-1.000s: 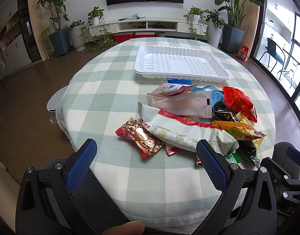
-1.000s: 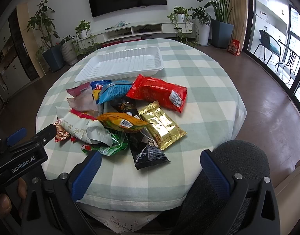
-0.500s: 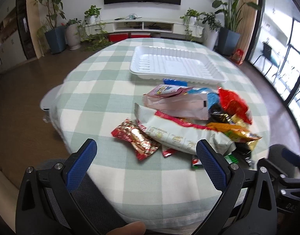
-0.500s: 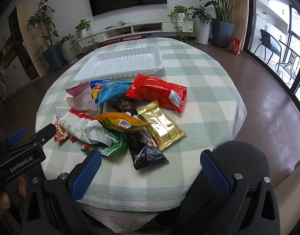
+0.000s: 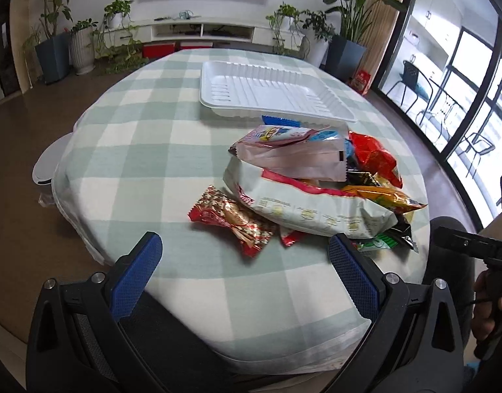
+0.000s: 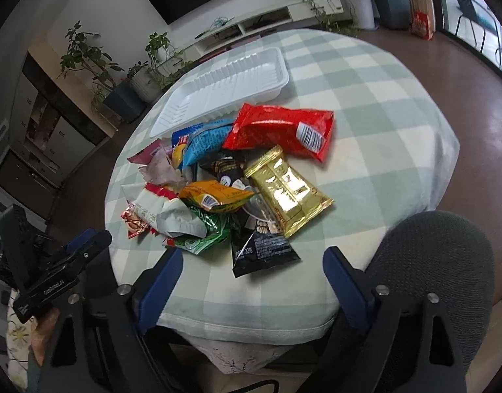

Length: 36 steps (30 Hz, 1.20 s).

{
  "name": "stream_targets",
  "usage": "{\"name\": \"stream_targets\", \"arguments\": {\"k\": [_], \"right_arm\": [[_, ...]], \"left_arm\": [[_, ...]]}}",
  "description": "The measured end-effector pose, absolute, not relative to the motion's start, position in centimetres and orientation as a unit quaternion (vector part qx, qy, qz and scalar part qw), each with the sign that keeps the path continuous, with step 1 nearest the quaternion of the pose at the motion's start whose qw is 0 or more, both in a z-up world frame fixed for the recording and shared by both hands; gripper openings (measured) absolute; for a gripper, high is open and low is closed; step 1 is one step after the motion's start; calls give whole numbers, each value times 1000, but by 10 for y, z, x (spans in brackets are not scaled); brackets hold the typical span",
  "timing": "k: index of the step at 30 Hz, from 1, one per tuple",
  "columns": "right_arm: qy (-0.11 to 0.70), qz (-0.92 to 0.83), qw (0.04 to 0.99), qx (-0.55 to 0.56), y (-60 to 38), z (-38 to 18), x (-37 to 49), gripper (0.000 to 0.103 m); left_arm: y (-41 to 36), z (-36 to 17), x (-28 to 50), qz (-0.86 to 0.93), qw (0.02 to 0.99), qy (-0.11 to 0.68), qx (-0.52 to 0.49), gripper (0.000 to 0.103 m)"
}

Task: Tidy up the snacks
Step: 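Reach the left tool to the pink bar while the right tool reaches the red chip bag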

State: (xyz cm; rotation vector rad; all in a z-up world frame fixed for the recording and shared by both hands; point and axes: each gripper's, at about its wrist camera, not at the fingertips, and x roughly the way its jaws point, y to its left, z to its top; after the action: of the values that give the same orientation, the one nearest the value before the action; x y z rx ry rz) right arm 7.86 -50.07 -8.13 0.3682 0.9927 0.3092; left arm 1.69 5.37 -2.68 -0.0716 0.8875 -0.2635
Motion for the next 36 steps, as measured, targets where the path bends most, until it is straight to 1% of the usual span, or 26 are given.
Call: {"name": "stream_targets", "arguments": {"k": [3,4,7,10,13,16,20,23,26,28,30,32,36], "right_arm": [[484,178,836,189,-502,-86,83,82],[483,180,837,186,-503,-85,84,82],[477,194,835,193,-505,-85,87,82],[472,210,832,201,-505,-87,90,82],[484,223,823,194,-503,-89,94,82],[471,225,835,172,-504,-81,94,81],[455,213,849,165,-517,-69,103,81],[446,192,860,157,-525,-64,113,81],[441,187,866,146,-525,-64,119,78],[443,190,866,132,-521,-67,121,72],[447,191,865,124,-517,-70,124,68],[451,193,863,125,-516,-73,126,65],[449,191,863,132,-518,-76,128,64]], "left_arm": [[53,-14,26,-174,892,416,-19,103],[46,-8,29,-201,891,406,1,103],[18,1,30,-285,874,380,104,103],[-13,-7,26,-344,833,367,229,103],[-30,-12,24,-370,807,351,298,102],[-31,-2,36,-370,813,332,302,101],[-13,26,70,-356,836,340,243,101],[-16,31,85,-333,837,342,266,99],[-23,22,91,-336,825,335,307,89],[-24,13,101,-345,813,348,315,74],[-25,4,110,-353,800,350,337,68],[-25,-3,120,-355,793,355,346,67],[-19,-7,142,-379,784,383,307,64]]}}
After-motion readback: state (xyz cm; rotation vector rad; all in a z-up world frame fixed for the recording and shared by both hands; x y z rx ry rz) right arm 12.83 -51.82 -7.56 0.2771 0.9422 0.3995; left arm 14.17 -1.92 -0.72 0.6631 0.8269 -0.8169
